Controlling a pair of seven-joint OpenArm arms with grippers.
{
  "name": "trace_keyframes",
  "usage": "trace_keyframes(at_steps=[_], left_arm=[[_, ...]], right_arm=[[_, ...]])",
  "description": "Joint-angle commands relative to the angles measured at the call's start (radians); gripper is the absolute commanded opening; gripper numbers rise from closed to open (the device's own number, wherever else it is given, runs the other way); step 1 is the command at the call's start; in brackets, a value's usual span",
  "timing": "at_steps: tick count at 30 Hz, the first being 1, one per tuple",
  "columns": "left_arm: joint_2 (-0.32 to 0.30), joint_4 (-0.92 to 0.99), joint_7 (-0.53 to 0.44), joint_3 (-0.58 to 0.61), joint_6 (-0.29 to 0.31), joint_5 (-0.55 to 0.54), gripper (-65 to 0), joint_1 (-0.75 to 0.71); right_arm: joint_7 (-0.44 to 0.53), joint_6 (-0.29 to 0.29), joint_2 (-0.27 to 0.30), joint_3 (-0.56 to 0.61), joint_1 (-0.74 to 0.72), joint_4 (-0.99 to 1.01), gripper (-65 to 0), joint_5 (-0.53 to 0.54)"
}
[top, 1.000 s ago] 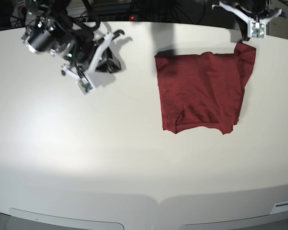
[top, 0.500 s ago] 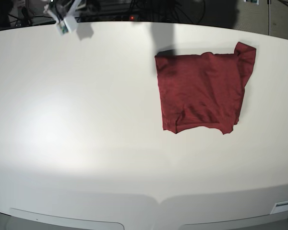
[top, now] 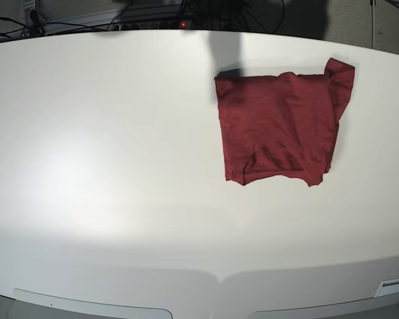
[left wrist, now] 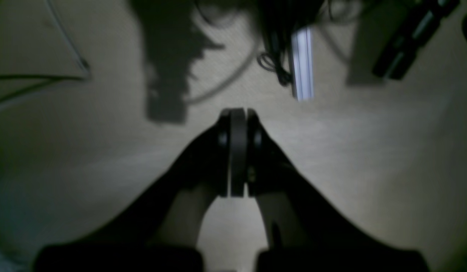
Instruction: Fold the T-shirt properly
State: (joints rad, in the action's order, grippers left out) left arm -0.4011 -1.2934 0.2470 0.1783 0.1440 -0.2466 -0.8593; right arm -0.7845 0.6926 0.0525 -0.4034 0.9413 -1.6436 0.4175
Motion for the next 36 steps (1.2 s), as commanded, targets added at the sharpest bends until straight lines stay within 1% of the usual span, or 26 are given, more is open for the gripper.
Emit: trace_keyframes(at_steps=[1, 3, 7, 9, 13, 14, 15, 18, 19, 20, 23, 26, 28, 30, 34, 36], left_arm=[[-0.009, 0.058, -0.022, -0.001, 0.023, -0.011, -65.0, 0.008], [0.006, 0.199, -0.080, -0.001, 0.048, -0.020, -65.0, 0.073], [0.057, 0.468, -0.194, -0.001, 0.047, -0.019, -65.0, 0.204], [0.086, 0.582, -0.250, -0.001, 0.047, -0.016, -65.0, 0.260], [0.151, 0.740, -0.393, -0.001, 0.041, -0.016, -65.0, 0.340], [0.169, 0.766, -0.420, -0.001, 0.022, -0.016, -65.0, 0.356], [0.186, 0.786, -0.444, -0.001, -0.013, -0.016, -65.0, 0.370], [0.229, 0.825, -0.496, -0.001, -0.148, -0.016, -65.0, 0.409], [0.241, 0.833, -0.505, -0.001, -0.177, -0.016, -65.0, 0.422], [0.249, 0.840, -0.505, -0.001, -0.186, -0.016, -65.0, 0.435], [0.262, 0.860, -0.491, -0.001, -0.182, -0.016, -65.0, 0.474], [0.261, 0.884, -0.437, -0.001, -0.182, -0.014, -65.0, 0.514], [0.262, 0.900, -0.387, -0.001, -0.181, 0.009, -65.0, 0.537], [0.262, 0.908, -0.346, -0.001, -0.156, 0.022, -65.0, 0.550], [0.263, 0.908, -0.340, -0.001, -0.071, 0.022, -65.0, 0.545], [0.264, 0.908, -0.342, -0.001, -0.061, 0.022, -65.0, 0.544]], right_arm=[[0.016, 0.006, 0.008, -0.002, -0.014, 0.056, -65.0, -0.015], [0.047, 0.006, 0.022, -0.002, -0.090, 0.215, -65.0, -0.057], [0.125, 0.006, 0.064, -0.002, -0.250, 0.542, -65.0, -0.148], [0.186, 0.006, 0.087, -0.002, -0.326, 0.698, -65.0, -0.202], [0.356, 0.006, 0.139, -0.002, -0.460, 0.974, -65.0, -0.289], [0.396, 0.006, 0.149, -0.002, -0.488, 1.028, -65.0, -0.311], [0.430, 0.006, 0.157, -0.002, -0.513, 1.073, -65.0, -0.330], [0.498, 0.006, 0.164, -0.002, -0.576, 1.153, -65.0, -0.367], [0.509, 0.006, 0.163, -0.002, -0.592, 1.164, -65.0, -0.370], [0.516, 0.006, 0.163, -0.002, -0.607, 1.170, -65.0, -0.370], [0.535, 0.006, 0.158, -0.002, -0.641, 1.173, -65.0, -0.401], [0.542, 0.006, 0.155, -0.002, -0.669, 1.173, -65.0, -0.439], [0.541, 0.006, 0.157, -0.002, -0.679, 1.173, -65.0, -0.441], [0.543, 0.006, 0.158, -0.002, -0.684, 1.173, -65.0, -0.441], [0.543, 0.006, 0.158, -0.002, -0.687, 1.173, -65.0, -0.441], [0.542, 0.006, 0.158, -0.002, -0.689, 1.173, -65.0, -0.441]])
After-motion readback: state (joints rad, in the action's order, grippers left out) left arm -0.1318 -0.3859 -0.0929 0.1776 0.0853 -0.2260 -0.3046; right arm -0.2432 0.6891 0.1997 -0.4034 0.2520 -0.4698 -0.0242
